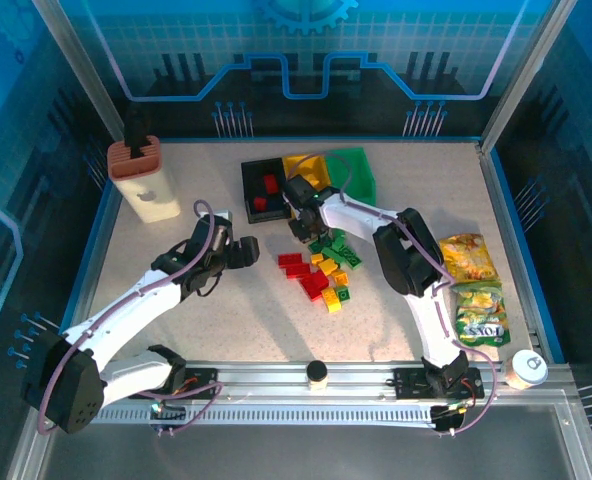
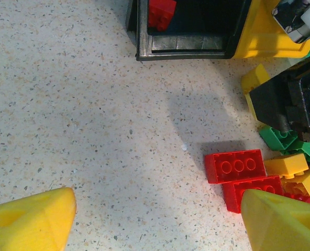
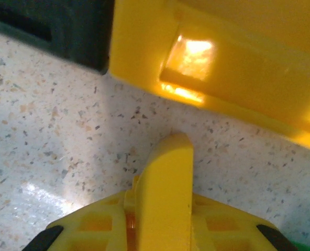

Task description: Sort the legos into containers by color

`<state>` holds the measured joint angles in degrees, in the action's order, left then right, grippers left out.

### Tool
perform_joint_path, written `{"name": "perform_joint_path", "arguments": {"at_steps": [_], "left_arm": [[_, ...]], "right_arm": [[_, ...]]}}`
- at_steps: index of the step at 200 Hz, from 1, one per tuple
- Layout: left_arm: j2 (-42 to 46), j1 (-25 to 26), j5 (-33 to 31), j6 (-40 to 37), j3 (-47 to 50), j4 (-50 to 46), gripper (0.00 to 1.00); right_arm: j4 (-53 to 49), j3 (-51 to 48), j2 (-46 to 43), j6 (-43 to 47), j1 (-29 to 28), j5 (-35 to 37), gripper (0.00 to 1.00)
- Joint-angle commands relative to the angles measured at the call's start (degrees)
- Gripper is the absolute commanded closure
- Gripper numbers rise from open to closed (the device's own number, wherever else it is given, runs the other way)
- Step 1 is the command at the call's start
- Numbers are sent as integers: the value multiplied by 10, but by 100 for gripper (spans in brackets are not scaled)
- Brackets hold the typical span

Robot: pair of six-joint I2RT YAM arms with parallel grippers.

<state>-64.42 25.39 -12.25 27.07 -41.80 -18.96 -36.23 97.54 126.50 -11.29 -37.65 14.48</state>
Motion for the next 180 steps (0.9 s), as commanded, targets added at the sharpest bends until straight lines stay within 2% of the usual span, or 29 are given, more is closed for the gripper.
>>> {"name": "perform_joint_path", "arguments": {"at_steps": [1,53,94,125,134,137,140,145,149,162,180], "left_arm": [[11,-4,-15,4,12,3,17],[18,-3,-10,6,21,8,17],[39,-2,12,14,39,21,17],[59,7,15,22,55,18,18],[63,12,16,25,58,16,18],[64,14,15,26,59,15,17],[65,15,15,26,60,15,18],[65,19,15,27,61,14,18],[65,22,14,28,62,13,18],[66,30,10,27,63,8,18],[65,37,7,27,66,11,18]], "right_arm": [[-16,-14,-50,0,-11,8,80],[-13,-2,-119,-4,9,18,83],[-58,129,-51,-5,50,-11,83],[-97,259,37,-7,68,-15,81],[-118,304,64,-10,73,-11,76],[-125,319,82,-12,74,-11,70],[-133,335,91,-13,75,-12,62],[-148,358,104,-13,75,-13,35],[-157,375,111,-16,74,-10,27],[-159,382,105,-14,68,-5,22],[-103,298,44,-13,57,-5,21]]}}
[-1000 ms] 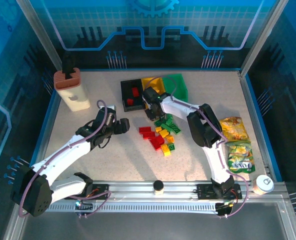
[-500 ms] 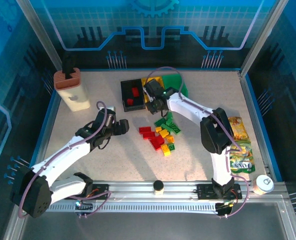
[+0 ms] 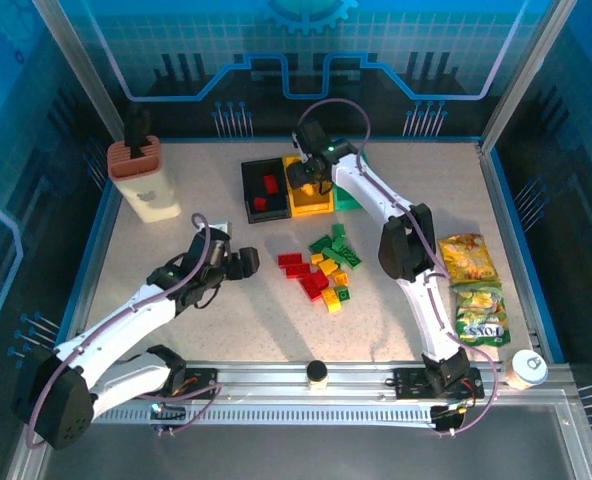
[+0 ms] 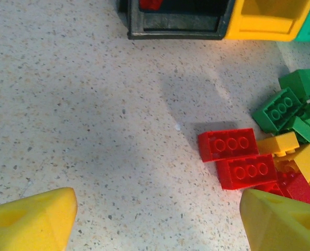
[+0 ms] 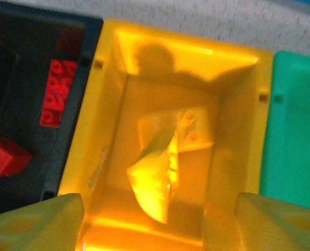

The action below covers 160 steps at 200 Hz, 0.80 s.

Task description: Sort the legos into containers by color

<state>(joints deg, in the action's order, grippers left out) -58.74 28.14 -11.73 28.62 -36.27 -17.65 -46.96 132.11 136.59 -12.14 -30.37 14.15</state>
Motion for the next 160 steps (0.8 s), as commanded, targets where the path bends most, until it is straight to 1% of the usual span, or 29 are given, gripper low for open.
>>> {"name": "perform_joint_path", "arguments": {"at_steps": [1,38,78,115,152,160], "left_arm": [[8,9,1,12,11,-1,17],[-12,13,9,5,4,13,18],[-56,27,25,-7,-17,18,17],[-100,62,28,-22,-45,19,18],[-157,106,34,-37,-86,20,18],[-170,115,38,-40,-94,23,20]], "right_arm": [[9,-52,-60,-5,-16,-2,21],[67,-202,-160,-24,-18,-5,21],[122,-355,-268,-38,-18,-20,21],[155,-477,-355,-57,-18,-27,22],[182,-586,-428,-78,-18,-53,28],[189,-613,-445,-83,-20,-56,30]]}}
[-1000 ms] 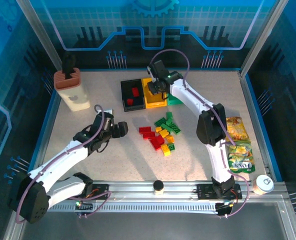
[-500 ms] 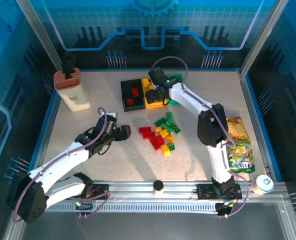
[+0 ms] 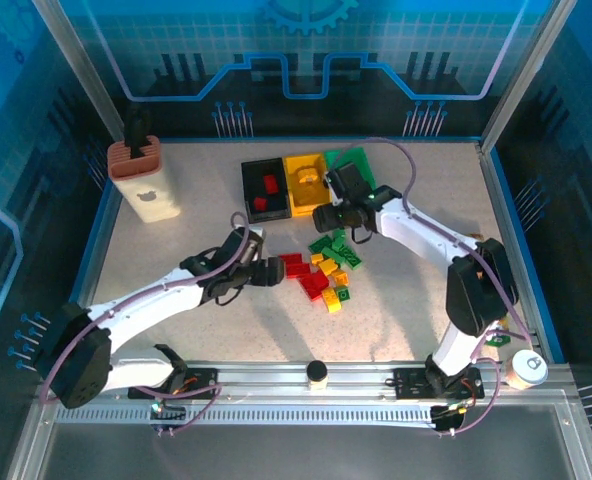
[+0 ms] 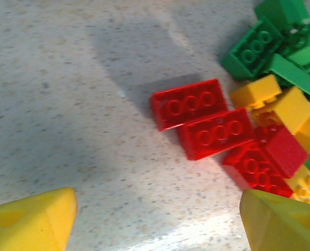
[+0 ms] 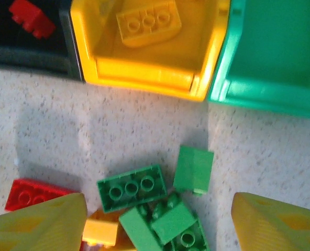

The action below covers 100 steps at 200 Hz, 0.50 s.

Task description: Sort the legos into containers by color

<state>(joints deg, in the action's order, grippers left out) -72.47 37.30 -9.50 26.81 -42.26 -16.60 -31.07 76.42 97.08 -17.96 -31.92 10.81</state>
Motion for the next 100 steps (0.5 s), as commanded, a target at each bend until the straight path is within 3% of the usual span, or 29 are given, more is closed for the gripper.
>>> {"name": "perform_joint_path", "arguments": {"at_steps": [1,26,100], "left_arm": [[-35,25,17,-21,-36,13,20],[-79,59,35,-24,-69,7,31],[-216,207,52,64,-160,-66,40]], "right_arm": [[31,-60,-52,-25,-5,-22,30],[46,-131,-101,-39,-6,-14,34],[59,-215,-196,-72,18,19,37]]}}
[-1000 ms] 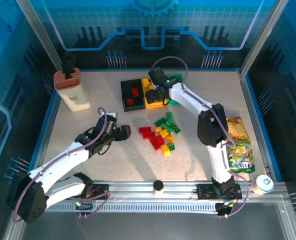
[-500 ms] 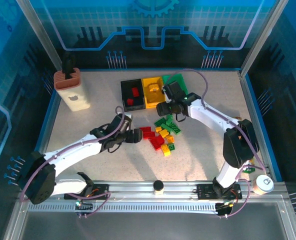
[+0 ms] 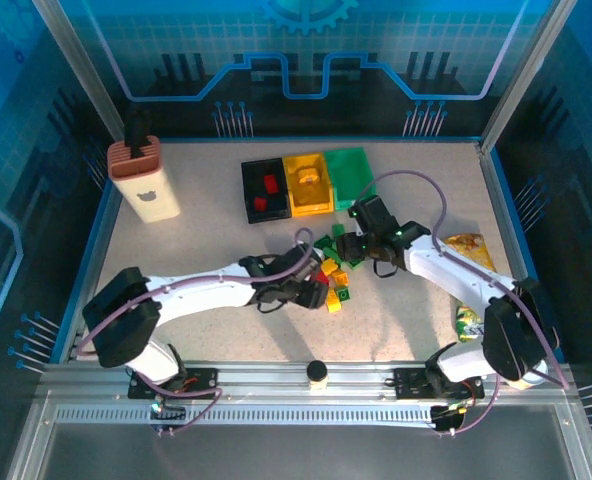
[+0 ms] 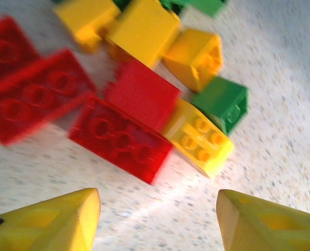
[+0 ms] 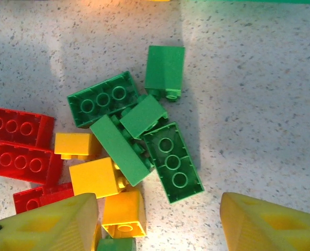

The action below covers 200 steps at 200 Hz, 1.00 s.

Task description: Sort the legos into containers by color

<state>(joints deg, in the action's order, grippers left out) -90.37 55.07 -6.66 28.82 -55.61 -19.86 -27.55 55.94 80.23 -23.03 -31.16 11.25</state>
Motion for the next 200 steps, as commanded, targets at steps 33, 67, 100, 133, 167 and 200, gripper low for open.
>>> {"name": "perform_joint_path", "arguments": {"at_steps": [33,67,100,133,167,200], "left_arm": [[-92,43,44,70,-58,-22,42],[-133,43,55,76,-90,-29,43],[-162,42,46,81,-115,-50,36],[-185,42,30,83,-136,-73,31],[-206,42,10,84,-155,-95,31],[-212,41,-15,82,-157,-109,35]], "right_arm": [[25,-9,-37,-26,13,13,38],[24,-22,-57,-29,15,23,38],[26,-42,-80,-35,24,26,38],[29,-52,-92,-37,32,26,38],[34,-52,-92,-38,38,23,38],[40,-69,-92,-39,41,20,38]]}}
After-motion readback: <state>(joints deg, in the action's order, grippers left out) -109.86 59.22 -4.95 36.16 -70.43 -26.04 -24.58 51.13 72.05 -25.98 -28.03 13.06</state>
